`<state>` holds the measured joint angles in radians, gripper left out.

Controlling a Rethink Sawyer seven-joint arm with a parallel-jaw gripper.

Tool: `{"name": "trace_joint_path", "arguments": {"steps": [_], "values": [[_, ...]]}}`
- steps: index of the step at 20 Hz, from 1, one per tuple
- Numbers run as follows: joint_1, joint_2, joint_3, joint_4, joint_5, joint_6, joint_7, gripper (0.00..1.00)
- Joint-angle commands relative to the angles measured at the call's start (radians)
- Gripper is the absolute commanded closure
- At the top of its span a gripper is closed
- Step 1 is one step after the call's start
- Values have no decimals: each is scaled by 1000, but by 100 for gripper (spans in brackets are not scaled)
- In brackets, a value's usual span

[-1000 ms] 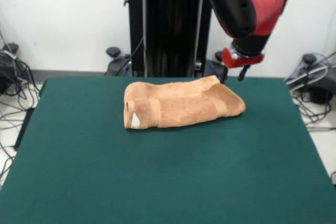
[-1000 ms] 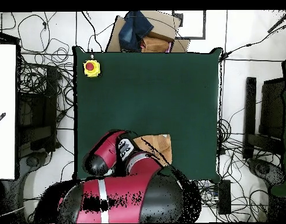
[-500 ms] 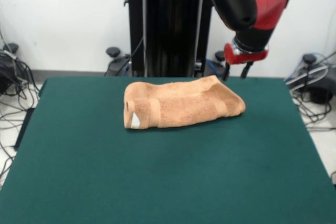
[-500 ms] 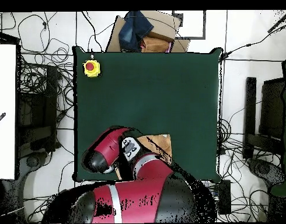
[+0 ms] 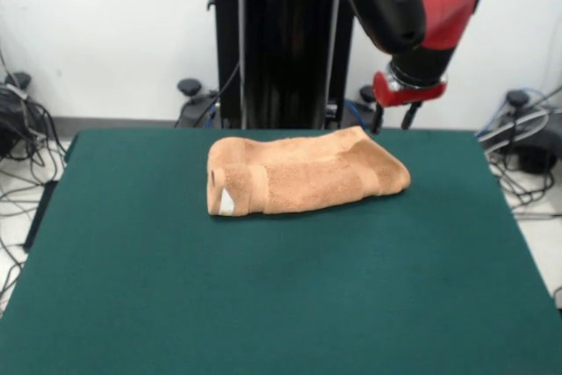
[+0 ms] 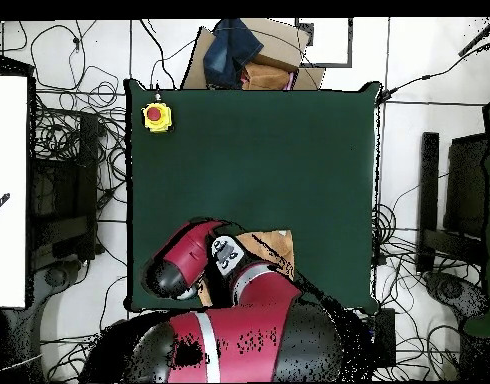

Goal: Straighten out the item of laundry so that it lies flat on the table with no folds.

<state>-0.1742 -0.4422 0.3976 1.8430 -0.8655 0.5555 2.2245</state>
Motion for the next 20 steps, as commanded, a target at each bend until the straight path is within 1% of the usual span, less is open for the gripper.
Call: {"name": "trace_joint_path", "arguments": {"steps": [1,11,14,20], "values": [[-20,43,56,-14,-75,16,-220,0],[-50,11,76,-14,-57,61,-264,0],[-54,16,80,-23,-52,69,-271,0],[-74,21,74,-25,-75,54,-282,0]]}}
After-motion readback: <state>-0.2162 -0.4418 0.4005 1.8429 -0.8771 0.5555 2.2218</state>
